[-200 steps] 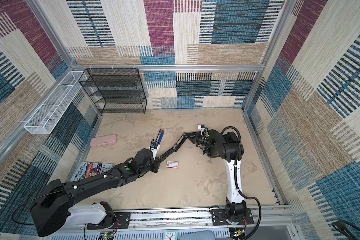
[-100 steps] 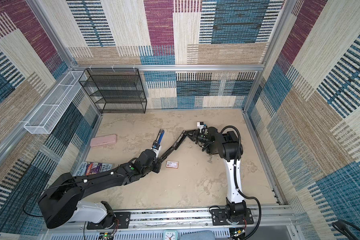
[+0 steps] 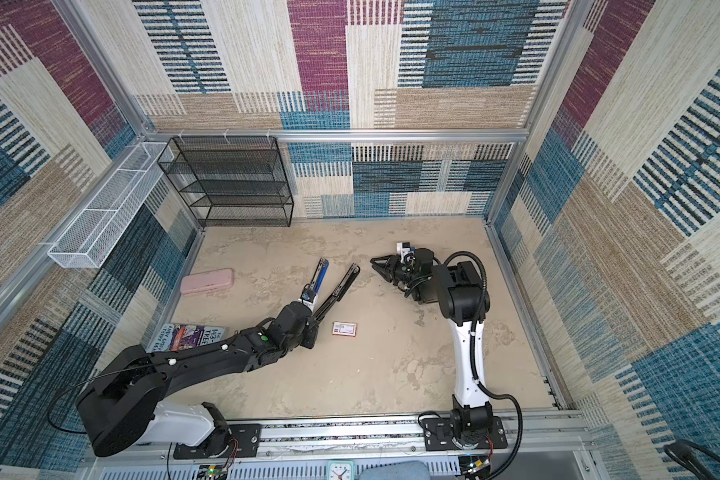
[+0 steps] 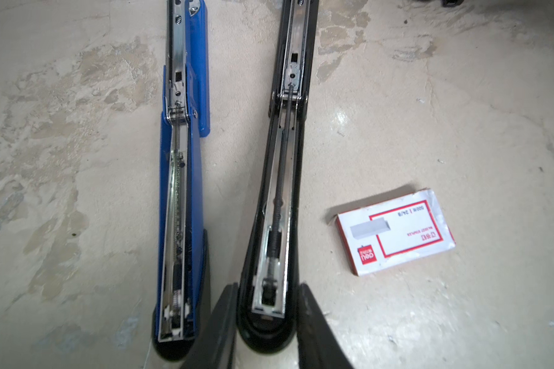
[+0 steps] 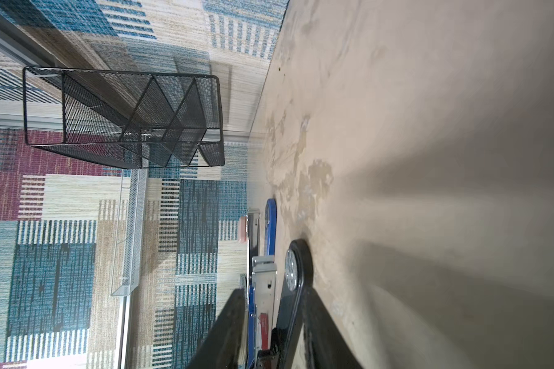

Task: Load the staples into the stapler

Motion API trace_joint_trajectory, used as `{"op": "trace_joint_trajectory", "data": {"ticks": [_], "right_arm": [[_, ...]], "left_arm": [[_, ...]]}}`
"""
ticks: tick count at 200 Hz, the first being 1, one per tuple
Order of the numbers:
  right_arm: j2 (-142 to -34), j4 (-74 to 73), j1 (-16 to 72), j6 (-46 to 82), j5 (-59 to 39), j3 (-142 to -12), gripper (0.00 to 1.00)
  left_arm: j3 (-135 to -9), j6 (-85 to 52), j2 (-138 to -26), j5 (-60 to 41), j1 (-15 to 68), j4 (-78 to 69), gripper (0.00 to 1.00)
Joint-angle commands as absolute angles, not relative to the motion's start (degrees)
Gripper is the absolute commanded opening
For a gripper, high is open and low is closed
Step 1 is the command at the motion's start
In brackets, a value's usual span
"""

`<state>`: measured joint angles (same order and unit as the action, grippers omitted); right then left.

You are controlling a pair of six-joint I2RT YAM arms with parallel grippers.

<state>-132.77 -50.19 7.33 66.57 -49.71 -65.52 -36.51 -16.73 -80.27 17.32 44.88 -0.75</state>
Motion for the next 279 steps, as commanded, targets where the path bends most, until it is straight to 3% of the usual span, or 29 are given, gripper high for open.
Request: {"op": "trace_joint_trajectory", "data": {"ticks": [1, 18, 36, 55, 88, 166, 223, 279], "right_arm": [[-131.38, -40.82, 7.19, 62.04, -47.2, -63.69, 0.36], [-128.63, -38.74, 7.2, 59.66, -47.03, -62.16, 0.38], [-125.16, -36.04, 7.21, 56.62, -46.78, -60.31, 0.4], [-121.17, -33.81, 7.21, 53.59, -46.78, -57.9, 0.43], [-112.57, -28.1, 7.21, 47.26, -45.43, -53.58, 0.51], [-91.47, -10.24, 7.23, 32.41, -37.96, -42.71, 0.59], [-80.45, -7.61, 7.91, 30.41, -35.57, -32.05, 0.55], [-78.65, -8.09, 11.13, 30.34, -34.15, -28.21, 0.54]], "left_arm": [[-36.39, -17.16, -81.61, 17.87, 44.82, 0.44, 0.0], [-36.3, -17.83, -82.89, 17.49, 44.91, 0.55, 0.1], [-36.06, -18.54, -83.41, 17.51, 44.96, 0.61, 0.28], [-35.93, -19.11, -82.87, 17.61, 44.99, 1.08, 0.42], [-35.95, -20.1, -79.38, 17.85, 45.26, 3.23, 0.56], [-38.94, -27.06, -72.69, 7.55, 46.13, 8.35, 0.58], [-45.23, -31.06, -84.26, 4.61, 48.05, 8.21, 0.58], [-52.12, -31.2, -94.9, 5.05, 48.03, 9.4, 0.59]]}}
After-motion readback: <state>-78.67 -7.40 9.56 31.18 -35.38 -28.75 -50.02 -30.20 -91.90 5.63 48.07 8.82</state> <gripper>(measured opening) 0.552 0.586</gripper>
